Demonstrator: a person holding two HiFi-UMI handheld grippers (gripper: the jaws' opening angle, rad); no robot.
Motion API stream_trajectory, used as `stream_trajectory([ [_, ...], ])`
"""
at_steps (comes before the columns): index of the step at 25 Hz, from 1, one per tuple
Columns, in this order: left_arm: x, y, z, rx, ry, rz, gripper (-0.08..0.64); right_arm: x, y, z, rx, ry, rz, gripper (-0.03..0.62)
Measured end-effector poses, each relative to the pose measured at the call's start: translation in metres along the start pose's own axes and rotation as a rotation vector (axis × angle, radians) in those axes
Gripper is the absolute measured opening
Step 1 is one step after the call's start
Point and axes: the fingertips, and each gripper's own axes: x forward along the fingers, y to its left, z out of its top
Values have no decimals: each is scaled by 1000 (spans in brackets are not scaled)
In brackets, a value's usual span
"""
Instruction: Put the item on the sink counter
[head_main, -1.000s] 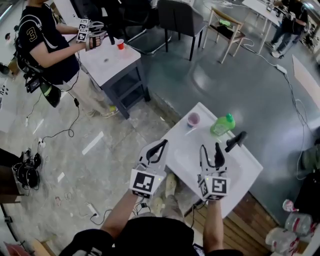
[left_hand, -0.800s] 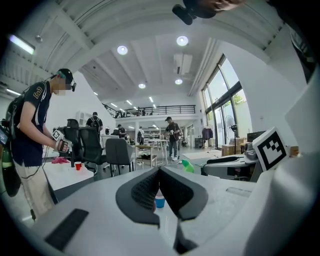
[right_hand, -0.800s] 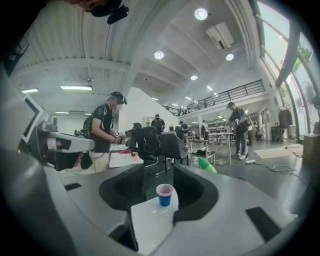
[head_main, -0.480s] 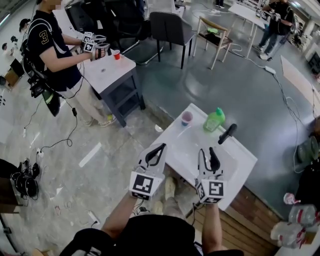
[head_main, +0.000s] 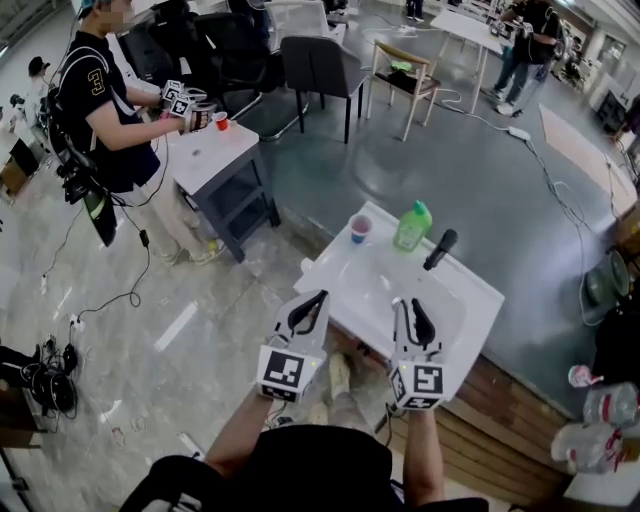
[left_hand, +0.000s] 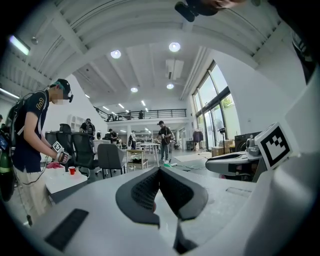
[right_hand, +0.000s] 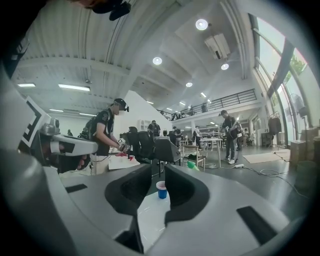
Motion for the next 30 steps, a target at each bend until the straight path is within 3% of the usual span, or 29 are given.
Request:
stream_trajectory([
  [15,-38,-49,-5,33,-17,-108,2,-74,5,-9,0,7,-101,43],
  [30,-44,-73,-8,31,4,-157,2,-106,-2,-16,19,4,-152,0],
])
